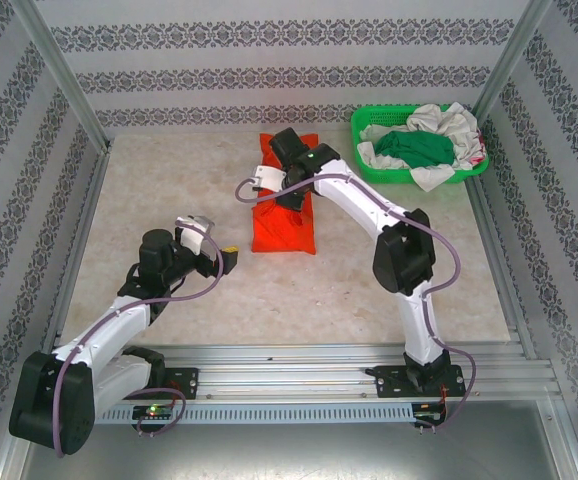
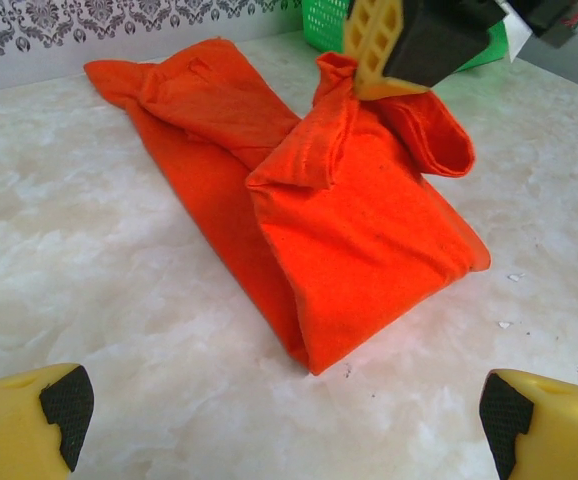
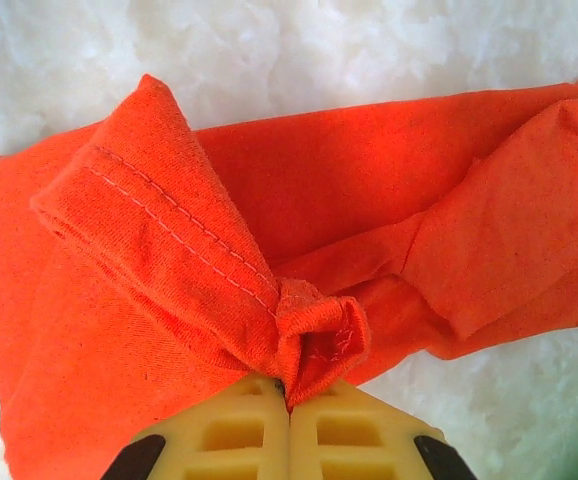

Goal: Fold and stack the t-shirts

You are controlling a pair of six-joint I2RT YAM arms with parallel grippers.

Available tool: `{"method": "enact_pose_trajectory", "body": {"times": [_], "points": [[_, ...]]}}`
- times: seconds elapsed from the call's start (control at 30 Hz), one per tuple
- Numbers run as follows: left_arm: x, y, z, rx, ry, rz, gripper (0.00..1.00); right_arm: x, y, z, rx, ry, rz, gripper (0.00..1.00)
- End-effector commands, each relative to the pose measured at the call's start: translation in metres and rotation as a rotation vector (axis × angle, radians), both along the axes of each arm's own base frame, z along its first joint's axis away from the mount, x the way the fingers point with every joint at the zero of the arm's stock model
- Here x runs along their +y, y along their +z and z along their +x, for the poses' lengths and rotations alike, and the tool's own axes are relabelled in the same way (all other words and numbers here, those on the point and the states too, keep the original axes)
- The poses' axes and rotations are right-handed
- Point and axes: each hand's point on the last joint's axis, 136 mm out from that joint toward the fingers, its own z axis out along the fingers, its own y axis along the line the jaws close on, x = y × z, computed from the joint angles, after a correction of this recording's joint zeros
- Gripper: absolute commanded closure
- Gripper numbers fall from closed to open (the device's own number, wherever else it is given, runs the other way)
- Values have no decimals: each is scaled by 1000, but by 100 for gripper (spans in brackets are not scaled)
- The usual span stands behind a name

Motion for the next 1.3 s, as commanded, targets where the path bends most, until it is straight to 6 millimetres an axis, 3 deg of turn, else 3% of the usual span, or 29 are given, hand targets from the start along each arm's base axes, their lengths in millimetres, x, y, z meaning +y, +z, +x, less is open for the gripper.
{"method": "enact_pose_trajectory", "body": {"times": [0.0, 0.3, 0.63, 1.27], "points": [[-8, 10, -1, -21, -40, -5, 0, 0, -4, 11, -4, 5, -16, 100], [-9, 10, -1, -15, -42, -2, 0, -8, -16, 38, -56, -63, -78, 100], [-11, 9, -1, -8, -48, -4, 0, -18, -33, 55, -75, -135, -105, 100], [-11, 6, -1, 8, -45, -9, 0, -1, -50, 83, -102, -176, -24, 100]]}}
